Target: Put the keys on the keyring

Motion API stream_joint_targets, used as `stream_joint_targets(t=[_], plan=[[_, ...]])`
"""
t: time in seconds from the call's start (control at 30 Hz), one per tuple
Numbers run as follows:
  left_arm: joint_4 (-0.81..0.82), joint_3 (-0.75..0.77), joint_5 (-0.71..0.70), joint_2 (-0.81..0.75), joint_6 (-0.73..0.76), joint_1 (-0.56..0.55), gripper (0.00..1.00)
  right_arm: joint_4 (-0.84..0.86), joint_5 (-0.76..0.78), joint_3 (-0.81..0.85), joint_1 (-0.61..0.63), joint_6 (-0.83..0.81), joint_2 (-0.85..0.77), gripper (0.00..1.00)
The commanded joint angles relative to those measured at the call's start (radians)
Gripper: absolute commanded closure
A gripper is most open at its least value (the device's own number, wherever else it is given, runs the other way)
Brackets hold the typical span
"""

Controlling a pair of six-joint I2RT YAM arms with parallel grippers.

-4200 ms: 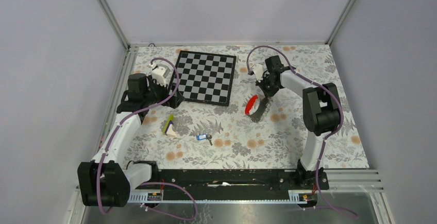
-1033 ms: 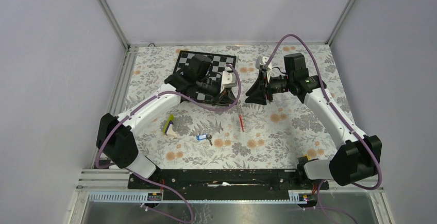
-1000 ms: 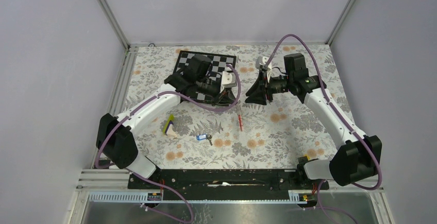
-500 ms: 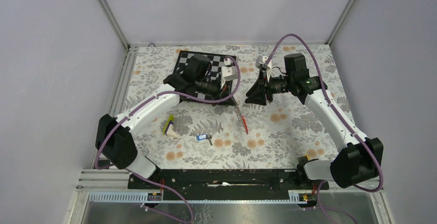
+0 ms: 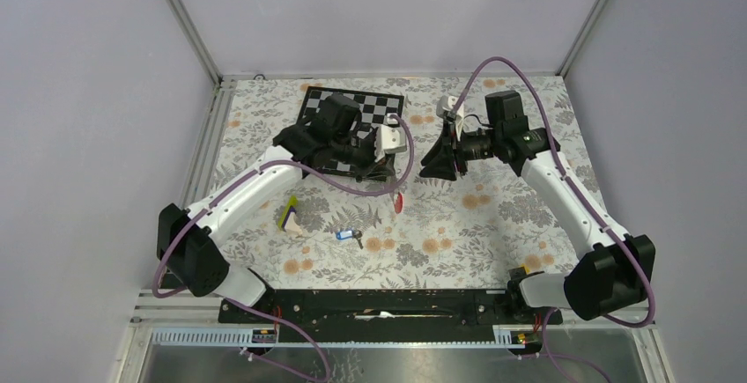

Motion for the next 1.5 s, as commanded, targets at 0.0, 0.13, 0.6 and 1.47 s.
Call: stream_joint_targets(t=[0.0,0.13,0.6,1.47], plan=[[-0.010,0.065,-0.184,-0.041,0.182,-0.029,1.00,-0.016,0.008,0.026,0.010,-0.040,0.016,0.55],[-0.009,0.055,-0.354,-0.031,0.254,-0.082,1.00,0.003,0.012,0.000,0.010,-0.036,0.022,0.55],[0.065,-0.039,-0.535,-0.057,0.246,-0.175,1.00,0.095,0.033,-0.081,0.016,-0.011,0.035,0.58],[0.128,-0.092,-0.138,-0.083,-0.103,-0.152,1.00,0.264,-0.075,-0.147,0.076,0.032,0.041,0.59]])
